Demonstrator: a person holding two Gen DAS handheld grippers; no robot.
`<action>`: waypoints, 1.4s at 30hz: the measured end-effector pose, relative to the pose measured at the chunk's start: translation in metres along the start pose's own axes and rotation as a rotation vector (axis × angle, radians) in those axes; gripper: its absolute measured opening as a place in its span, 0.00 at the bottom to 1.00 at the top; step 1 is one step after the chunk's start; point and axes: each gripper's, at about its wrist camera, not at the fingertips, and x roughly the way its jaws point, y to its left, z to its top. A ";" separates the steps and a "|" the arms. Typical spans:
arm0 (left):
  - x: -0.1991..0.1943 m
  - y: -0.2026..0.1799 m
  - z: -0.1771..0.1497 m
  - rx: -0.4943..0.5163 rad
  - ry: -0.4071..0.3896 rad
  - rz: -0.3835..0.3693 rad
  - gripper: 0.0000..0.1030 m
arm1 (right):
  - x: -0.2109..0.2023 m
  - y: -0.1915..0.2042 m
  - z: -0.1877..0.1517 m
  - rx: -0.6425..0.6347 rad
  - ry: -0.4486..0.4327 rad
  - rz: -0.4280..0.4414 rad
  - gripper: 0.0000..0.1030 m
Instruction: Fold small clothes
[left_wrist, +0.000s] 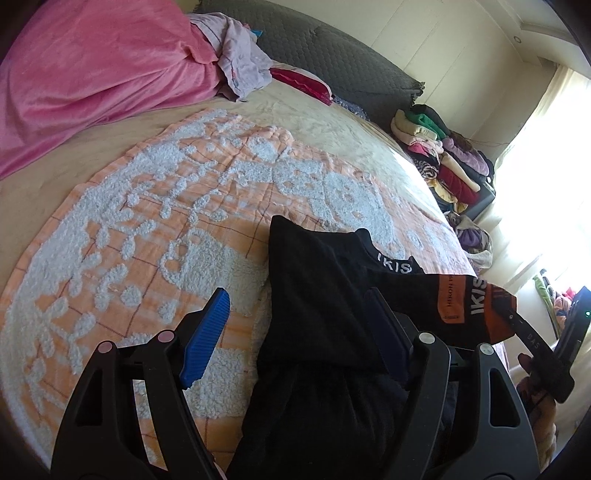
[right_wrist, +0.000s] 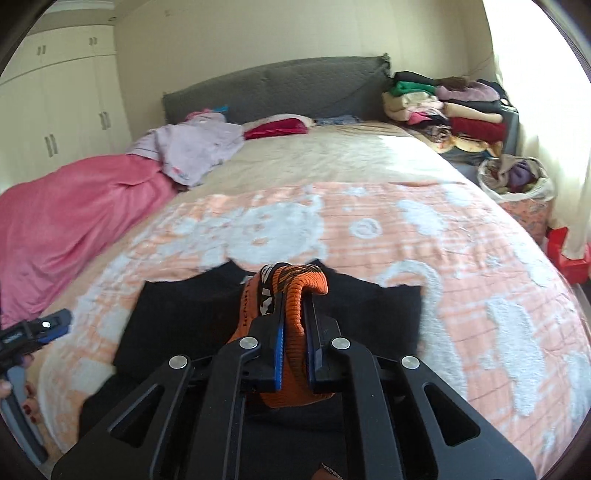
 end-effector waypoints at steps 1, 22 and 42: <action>0.002 -0.002 0.000 0.005 0.005 0.001 0.65 | 0.001 -0.003 -0.003 0.005 0.003 -0.005 0.08; 0.055 -0.067 -0.002 0.178 0.094 -0.024 0.65 | 0.007 -0.038 -0.037 0.065 0.061 -0.162 0.33; 0.121 -0.066 -0.035 0.321 0.300 0.024 0.48 | 0.044 0.026 -0.034 -0.085 0.158 -0.027 0.42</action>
